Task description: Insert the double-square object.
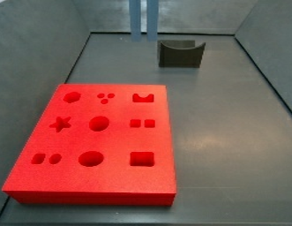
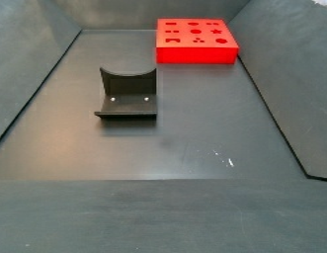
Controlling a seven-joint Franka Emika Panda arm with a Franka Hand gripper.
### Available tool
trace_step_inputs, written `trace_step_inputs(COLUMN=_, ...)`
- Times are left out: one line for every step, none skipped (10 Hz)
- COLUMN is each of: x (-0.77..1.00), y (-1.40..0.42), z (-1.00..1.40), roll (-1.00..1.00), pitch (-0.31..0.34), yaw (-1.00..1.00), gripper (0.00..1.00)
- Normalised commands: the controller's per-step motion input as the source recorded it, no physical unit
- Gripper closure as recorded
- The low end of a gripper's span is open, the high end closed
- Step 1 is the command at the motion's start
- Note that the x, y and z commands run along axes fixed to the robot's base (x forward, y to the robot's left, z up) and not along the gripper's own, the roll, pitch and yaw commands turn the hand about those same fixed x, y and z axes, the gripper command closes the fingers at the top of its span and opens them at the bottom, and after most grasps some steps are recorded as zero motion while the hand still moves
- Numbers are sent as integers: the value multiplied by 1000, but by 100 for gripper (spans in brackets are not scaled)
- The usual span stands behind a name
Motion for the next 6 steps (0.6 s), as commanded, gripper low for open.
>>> trace_step_inputs(x=-17, y=0, z=-123, roll=-3, pitch=-14, yaw=0, gripper=100)
trace_step_inputs(x=-163, y=0, z=-369, roll=-151, pitch=-40, yaw=-171, gripper=100)
trace_step_inputs(x=-151, y=-80, z=-111, roll=-491, pitch=0, yaw=-294, gripper=100)
trace_step_inputs(x=-29, y=-231, z=114, roll=-500, pitch=0, yaw=-140, gripper=100)
trace_step_inputs(x=-54, y=-197, z=163, roll=-500, pitch=0, yaw=0, gripper=100)
trace_step_inputs(x=-89, y=-214, z=160, roll=-500, pitch=-7, yaw=0, gripper=100)
